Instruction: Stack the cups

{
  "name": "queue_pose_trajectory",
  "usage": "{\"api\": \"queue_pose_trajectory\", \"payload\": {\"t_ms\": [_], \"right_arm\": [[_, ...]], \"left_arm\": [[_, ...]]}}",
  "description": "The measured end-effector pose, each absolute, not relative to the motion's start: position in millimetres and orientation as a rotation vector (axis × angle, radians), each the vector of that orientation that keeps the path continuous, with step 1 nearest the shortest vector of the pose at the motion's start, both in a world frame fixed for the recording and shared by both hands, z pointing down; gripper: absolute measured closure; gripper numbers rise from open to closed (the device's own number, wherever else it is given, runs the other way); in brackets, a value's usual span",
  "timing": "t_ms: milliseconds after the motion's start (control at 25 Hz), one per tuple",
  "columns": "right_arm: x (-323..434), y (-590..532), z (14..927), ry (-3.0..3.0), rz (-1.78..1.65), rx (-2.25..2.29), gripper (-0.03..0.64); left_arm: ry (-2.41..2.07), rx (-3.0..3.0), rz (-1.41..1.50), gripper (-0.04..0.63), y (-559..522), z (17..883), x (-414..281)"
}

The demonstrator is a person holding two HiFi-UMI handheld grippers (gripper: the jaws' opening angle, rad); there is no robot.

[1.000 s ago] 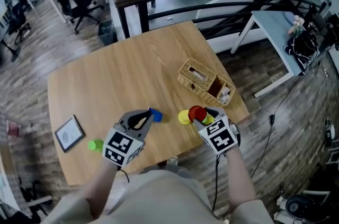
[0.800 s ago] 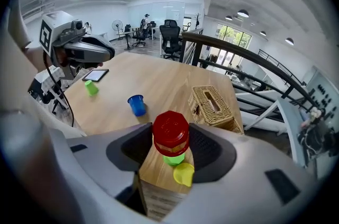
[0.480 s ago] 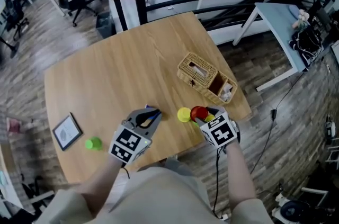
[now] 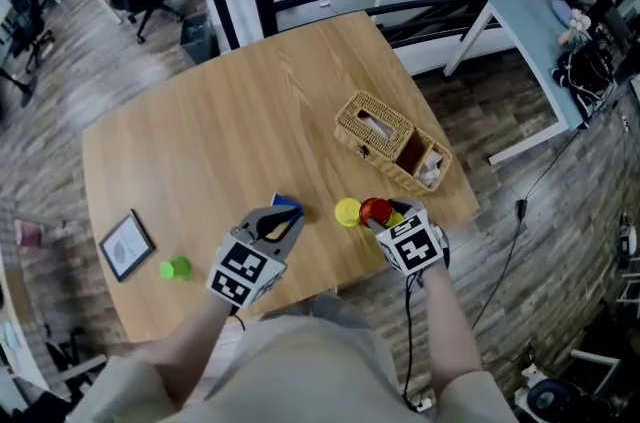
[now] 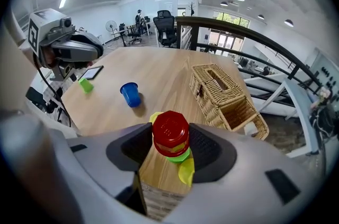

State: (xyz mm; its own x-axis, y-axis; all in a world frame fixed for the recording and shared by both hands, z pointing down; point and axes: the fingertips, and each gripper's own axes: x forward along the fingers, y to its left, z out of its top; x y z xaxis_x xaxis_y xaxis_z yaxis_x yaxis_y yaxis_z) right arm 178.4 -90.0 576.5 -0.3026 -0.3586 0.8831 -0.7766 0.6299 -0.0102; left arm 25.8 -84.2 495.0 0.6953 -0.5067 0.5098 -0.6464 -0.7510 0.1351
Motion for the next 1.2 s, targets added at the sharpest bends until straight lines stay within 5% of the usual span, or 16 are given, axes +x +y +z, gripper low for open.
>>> {"api": "queue_pose_trajectory", "payload": {"t_ms": [680,1200], "right_arm": [[177.4,-88.4,573.3,-1.945,0.57,0.935,0.356],[154.6,-85.4,480.0,-2.121,0.493,1.083,0.356]], "left_arm": [[-0.944,2.598,0.659,0.552,-85.9,492.8,18.5],[-1.057,2.623,0.606,0.552,-78.4,455.2,-15.9]]}}
